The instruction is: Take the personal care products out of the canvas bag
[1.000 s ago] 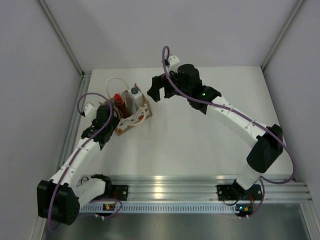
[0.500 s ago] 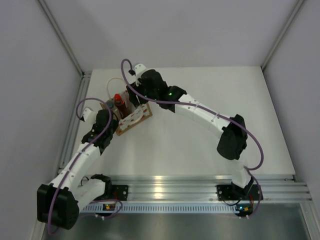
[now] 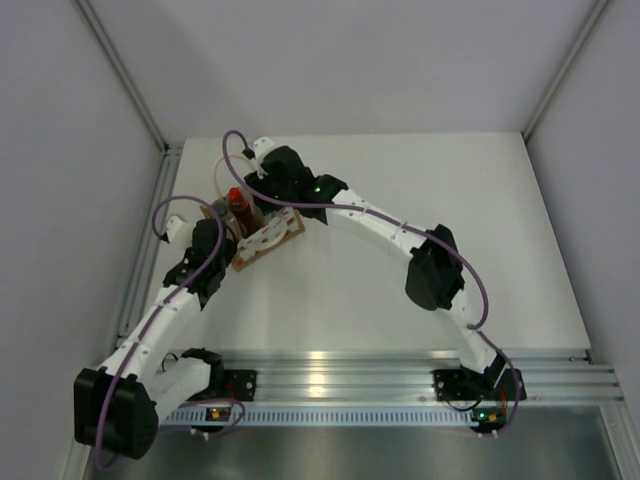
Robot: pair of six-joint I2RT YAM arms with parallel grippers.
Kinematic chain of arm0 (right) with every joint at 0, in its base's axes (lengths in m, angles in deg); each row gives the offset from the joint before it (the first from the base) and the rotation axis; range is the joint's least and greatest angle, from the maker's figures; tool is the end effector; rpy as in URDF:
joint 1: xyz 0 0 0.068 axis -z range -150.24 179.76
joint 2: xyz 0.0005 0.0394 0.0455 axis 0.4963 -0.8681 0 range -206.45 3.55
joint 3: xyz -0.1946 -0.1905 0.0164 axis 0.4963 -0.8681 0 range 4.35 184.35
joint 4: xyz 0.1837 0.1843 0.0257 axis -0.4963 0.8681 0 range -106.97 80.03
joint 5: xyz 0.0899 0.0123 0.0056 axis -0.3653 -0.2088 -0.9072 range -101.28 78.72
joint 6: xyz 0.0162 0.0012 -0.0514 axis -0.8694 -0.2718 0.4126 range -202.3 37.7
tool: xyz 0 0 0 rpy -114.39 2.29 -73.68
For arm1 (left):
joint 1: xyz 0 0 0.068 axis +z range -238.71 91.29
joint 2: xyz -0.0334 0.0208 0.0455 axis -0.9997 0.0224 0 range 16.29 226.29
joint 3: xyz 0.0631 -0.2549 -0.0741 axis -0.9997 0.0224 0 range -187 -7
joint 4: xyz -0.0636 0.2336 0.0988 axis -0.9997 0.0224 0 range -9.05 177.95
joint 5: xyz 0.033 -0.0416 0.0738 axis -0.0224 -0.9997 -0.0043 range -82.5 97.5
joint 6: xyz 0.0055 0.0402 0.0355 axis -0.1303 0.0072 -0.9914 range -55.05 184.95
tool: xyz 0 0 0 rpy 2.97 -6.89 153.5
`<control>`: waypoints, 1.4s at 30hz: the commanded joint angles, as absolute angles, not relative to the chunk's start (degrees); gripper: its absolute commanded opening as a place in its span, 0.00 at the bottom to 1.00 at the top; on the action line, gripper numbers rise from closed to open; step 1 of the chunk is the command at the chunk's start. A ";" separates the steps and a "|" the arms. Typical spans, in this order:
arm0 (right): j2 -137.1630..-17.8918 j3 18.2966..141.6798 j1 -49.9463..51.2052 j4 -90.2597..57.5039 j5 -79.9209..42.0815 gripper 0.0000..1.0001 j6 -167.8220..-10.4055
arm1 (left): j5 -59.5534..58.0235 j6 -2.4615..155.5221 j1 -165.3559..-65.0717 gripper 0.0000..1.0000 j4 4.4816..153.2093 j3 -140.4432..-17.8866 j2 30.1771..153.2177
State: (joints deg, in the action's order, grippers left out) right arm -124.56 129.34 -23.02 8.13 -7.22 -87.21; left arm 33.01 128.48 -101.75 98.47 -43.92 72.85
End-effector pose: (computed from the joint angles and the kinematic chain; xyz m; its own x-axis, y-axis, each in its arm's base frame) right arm 0.3210 0.4184 0.3159 -0.3498 -0.3194 -0.8807 -0.7293 0.6829 0.0420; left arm 0.2081 -0.0324 0.2440 -0.1450 -0.7957 -0.5881 -0.5850 0.5483 -0.5976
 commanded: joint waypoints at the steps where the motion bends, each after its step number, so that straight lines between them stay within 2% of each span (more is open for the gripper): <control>1: -126.96 133.90 -24.21 8.43 -7.23 0.45 -86.43 | 33.25 127.97 -101.28 0.00 99.05 -44.00 73.51; 9: -128.63 134.26 -25.17 8.43 -6.09 0.39 -86.69 | 33.78 127.35 -101.28 0.00 99.05 -43.91 72.63; 31: -137.33 137.25 -24.74 5.36 -2.23 0.36 -87.75 | 32.99 125.86 -101.28 0.00 98.97 -44.44 71.57; 34: -137.07 135.93 -24.47 3.51 -1.70 0.31 -88.36 | 32.98 125.33 -101.20 0.00 99.14 -44.44 71.31; 36: -136.81 135.40 -24.47 2.46 -1.52 0.30 -88.54 | 32.98 124.98 -101.19 0.00 99.05 -44.44 71.05; 39: -136.20 133.56 -24.38 0.35 -0.56 0.17 -88.54 | 32.98 124.46 -101.28 0.00 99.05 -44.52 70.78; 40: -135.84 132.86 -24.21 -1.40 -0.30 0.04 -88.54 | 32.90 124.45 -101.20 0.00 99.05 -44.53 70.78; 41: -135.49 131.89 -24.38 -2.72 -0.21 0.00 -88.63 | 32.81 124.28 -101.19 0.00 99.05 -44.61 70.70; 42: -134.01 129.01 -24.30 -4.21 -0.12 0.00 -88.98 | 32.72 124.19 -101.19 0.00 99.05 -44.70 70.70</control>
